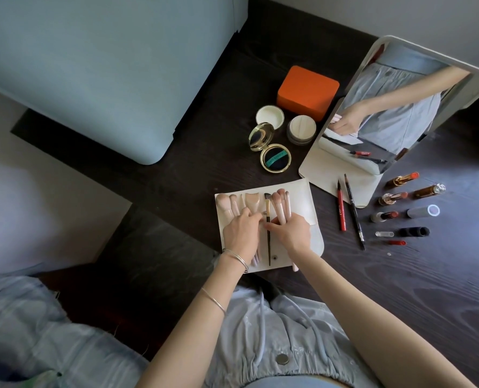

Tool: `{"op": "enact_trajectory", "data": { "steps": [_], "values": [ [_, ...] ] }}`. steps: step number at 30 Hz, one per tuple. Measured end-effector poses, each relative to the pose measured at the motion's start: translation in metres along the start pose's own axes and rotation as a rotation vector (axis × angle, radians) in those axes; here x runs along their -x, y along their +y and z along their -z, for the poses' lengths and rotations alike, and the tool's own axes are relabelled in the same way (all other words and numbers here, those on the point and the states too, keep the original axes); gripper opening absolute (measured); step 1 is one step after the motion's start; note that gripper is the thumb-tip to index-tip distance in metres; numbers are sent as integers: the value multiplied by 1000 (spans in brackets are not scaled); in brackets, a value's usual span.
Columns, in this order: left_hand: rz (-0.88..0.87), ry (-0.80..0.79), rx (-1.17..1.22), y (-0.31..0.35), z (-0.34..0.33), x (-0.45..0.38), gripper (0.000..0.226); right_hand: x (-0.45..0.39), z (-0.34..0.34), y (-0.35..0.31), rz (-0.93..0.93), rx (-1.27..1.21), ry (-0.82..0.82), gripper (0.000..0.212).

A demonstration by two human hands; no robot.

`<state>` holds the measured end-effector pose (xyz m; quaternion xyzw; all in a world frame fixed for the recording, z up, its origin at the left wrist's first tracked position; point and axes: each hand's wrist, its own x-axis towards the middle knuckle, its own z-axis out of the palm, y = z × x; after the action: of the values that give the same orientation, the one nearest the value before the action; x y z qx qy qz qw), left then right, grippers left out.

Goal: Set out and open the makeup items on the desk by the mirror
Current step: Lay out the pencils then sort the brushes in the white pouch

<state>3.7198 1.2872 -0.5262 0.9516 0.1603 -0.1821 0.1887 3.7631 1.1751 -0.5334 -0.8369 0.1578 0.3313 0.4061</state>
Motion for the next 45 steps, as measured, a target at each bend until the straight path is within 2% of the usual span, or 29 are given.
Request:
{"op": "enact_trajectory", "data": {
  "steps": [7, 15, 21, 25, 27, 29, 32, 34, 36, 39, 42, 45],
  "values": [
    [17, 49, 83, 1, 5, 3, 13, -4, 1, 1, 18, 55, -14, 19],
    [24, 50, 111, 1, 10, 8, 11, -2, -7, -2, 28, 38, 28, 24],
    [35, 36, 135, 0, 10, 8, 10, -6, -7, 0, 39, 56, 0, 26],
    [46, 51, 189, 1, 11, 9, 10, -3, 1, -1, 49, -119, -37, 27],
    [46, 52, 278, 3, 12, 8, 12, 2, 8, -3, 15, -339, -119, 20],
    [95, -13, 487, 7, 15, 7, 16, 6, 17, -7, -83, -601, -264, 4],
    [232, -174, 887, 17, 19, 5, 18, 5, 29, -5, -134, -827, -480, 9],
    [284, -263, 1058, 20, 23, 6, 21, 4, 34, -3, -103, -856, -526, 10],
    [289, -330, 1146, 19, 24, 7, 23, 3, 37, 0, -78, -831, -500, 9],
    [261, -372, 1117, 18, 24, 10, 26, 5, 40, 2, -65, -752, -431, 14],
    [221, -299, 973, 20, 23, 11, 23, 7, 38, 4, -27, -694, -389, 21],
    [268, -274, 968, 21, 19, 10, 22, 10, 34, 2, 4, -656, -330, 21]
  ]
}}
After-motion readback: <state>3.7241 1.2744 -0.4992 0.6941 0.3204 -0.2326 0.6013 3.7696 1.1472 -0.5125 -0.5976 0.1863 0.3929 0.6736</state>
